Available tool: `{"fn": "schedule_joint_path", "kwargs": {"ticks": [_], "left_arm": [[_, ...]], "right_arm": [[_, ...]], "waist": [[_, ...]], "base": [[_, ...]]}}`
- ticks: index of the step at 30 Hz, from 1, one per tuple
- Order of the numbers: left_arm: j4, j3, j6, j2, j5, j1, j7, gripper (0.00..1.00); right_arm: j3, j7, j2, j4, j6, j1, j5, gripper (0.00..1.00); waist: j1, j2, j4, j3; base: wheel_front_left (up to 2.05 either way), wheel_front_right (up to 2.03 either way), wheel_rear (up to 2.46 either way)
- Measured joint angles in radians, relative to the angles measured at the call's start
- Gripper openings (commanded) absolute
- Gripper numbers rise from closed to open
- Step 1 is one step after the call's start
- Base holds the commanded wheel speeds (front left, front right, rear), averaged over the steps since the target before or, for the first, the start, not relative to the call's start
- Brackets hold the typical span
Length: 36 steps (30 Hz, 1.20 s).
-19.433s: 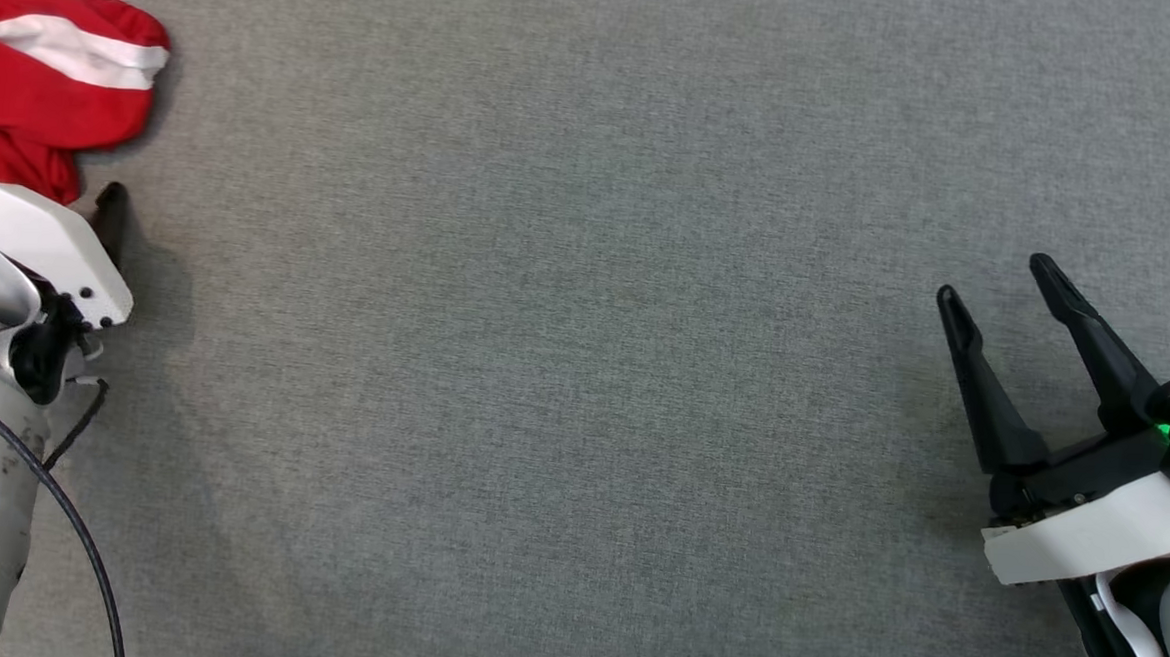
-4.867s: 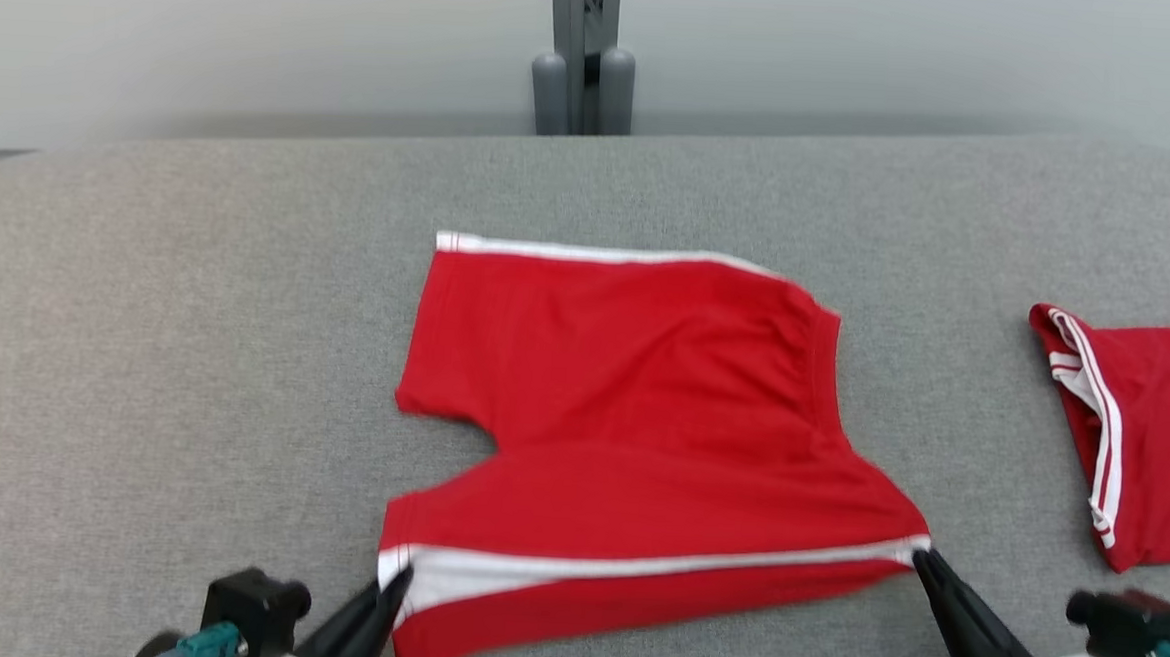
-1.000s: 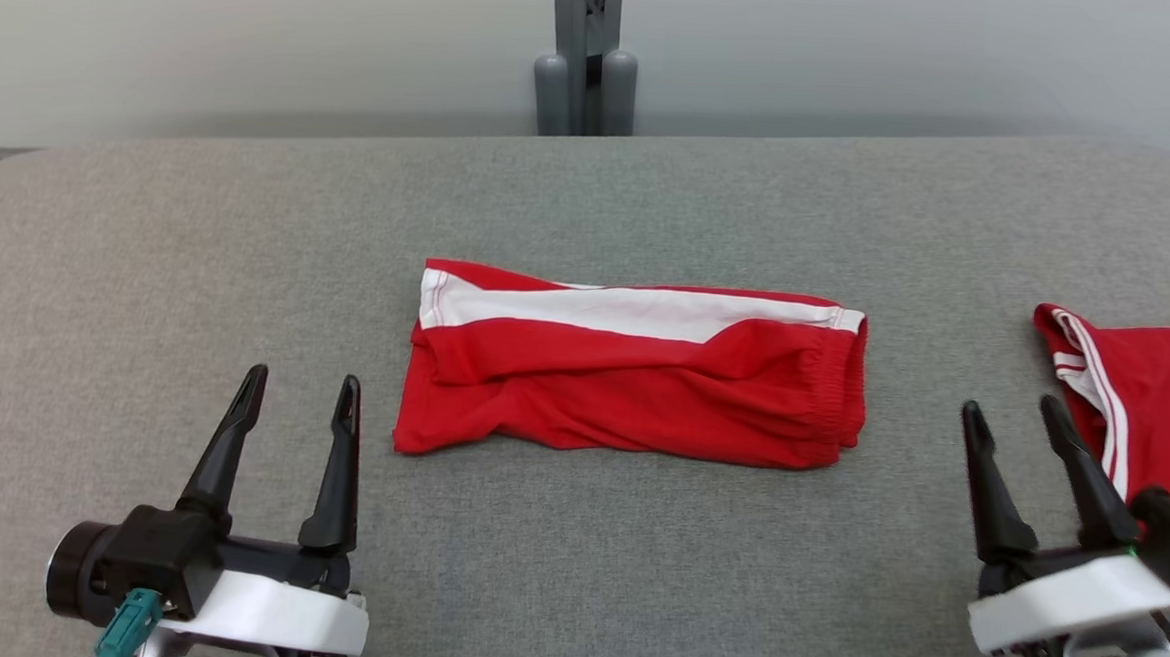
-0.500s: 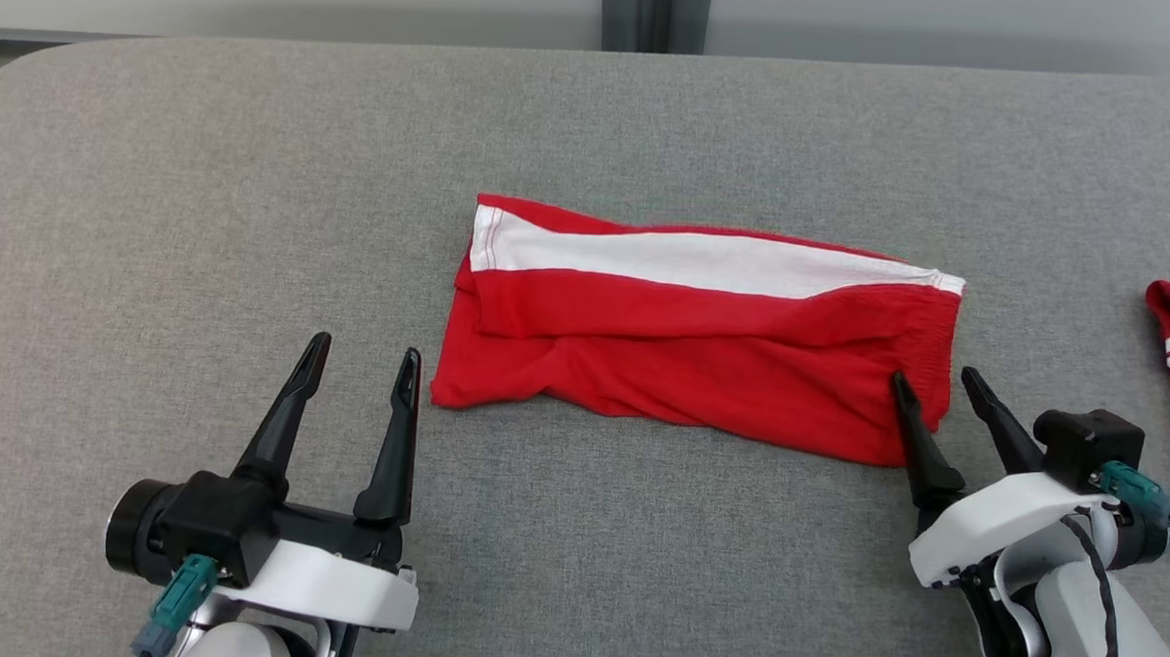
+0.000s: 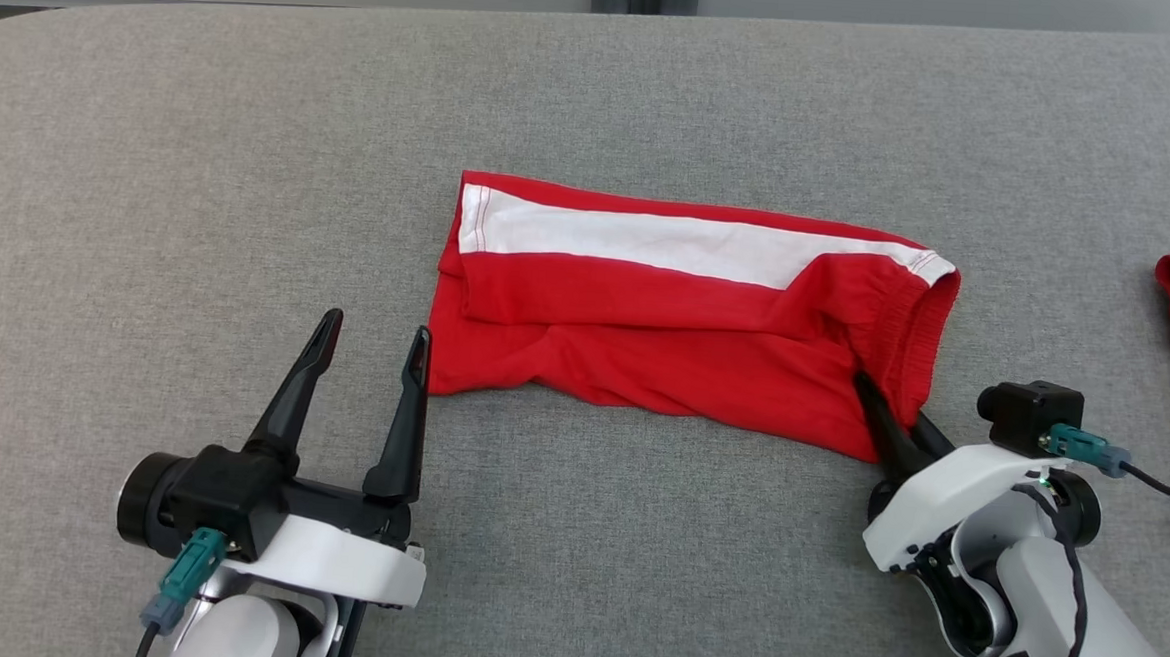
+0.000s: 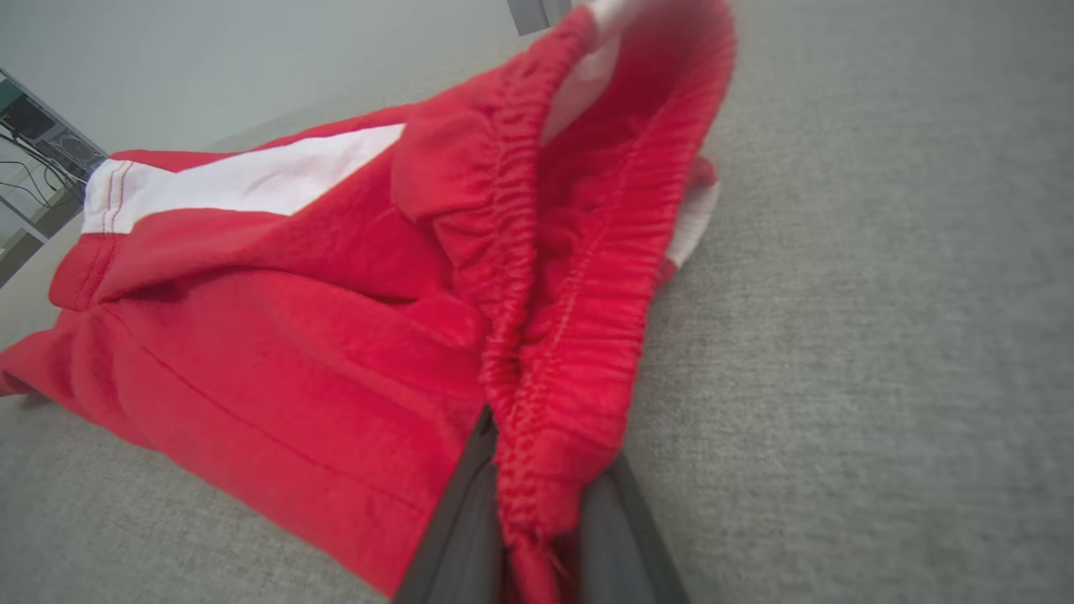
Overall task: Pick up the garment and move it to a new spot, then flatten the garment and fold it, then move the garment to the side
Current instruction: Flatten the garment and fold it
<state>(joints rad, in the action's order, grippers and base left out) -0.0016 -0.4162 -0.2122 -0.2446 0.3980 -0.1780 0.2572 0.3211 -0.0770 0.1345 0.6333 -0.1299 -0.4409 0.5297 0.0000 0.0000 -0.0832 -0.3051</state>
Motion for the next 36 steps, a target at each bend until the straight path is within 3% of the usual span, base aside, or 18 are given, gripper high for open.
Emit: {"fn": "schedule_joint_path", "kwargs": {"ticks": [5, 14, 19, 27, 31, 36], "left_arm": [[0.002, 0.015, 0.003, -0.001, -0.001, -0.002, 0.0, 1.0], [0.005, 0.031, 0.009, -0.005, -0.002, 0.001, 0.002, 1.0], [0.01, 0.032, 0.015, -0.007, -0.003, 0.006, 0.002, 1.0], [0.014, 0.023, 0.019, -0.012, -0.003, 0.01, 0.002, 1.0], [0.015, 0.011, 0.027, -0.008, -0.002, 0.01, 0.001, 1.0], [0.018, -0.004, 0.033, 0.006, -0.002, 0.002, -0.001, 1.0]], "right_arm": [[-0.007, -0.033, 0.04, -0.04, -0.003, 0.041, 0.044, 0.0], [-0.135, -0.035, 0.157, -0.087, -0.003, 0.143, 0.065, 0.0], [-0.137, -0.008, 0.141, -0.181, -0.001, 0.142, 0.051, 0.0], [-0.032, 0.103, 0.067, -0.432, -0.001, 0.115, 0.011, 0.0], [0.031, 0.137, 0.023, -0.453, -0.001, 0.072, -0.003, 0.0], [0.079, 0.142, -0.014, -0.359, -0.001, -0.008, -0.01, 0.0]], "waist": [[0.0, 0.0, 0.017, -0.001], [0.0, 0.0, 0.06, 0.015], [0.0, 0.0, 0.08, 0.037], [0.0, 0.0, 0.086, 0.075], [0.0, 0.0, 0.067, 0.08], [0.0, 0.0, 0.03, 0.066]], "base": [[0.0, 0.0, 0.0], [0.0, 0.0, 0.0], [0.0, 0.0, 0.0], [0.0, 0.0, 0.0], [0.0, 0.0, 0.0], [0.0, 0.0, 0.0]]}}
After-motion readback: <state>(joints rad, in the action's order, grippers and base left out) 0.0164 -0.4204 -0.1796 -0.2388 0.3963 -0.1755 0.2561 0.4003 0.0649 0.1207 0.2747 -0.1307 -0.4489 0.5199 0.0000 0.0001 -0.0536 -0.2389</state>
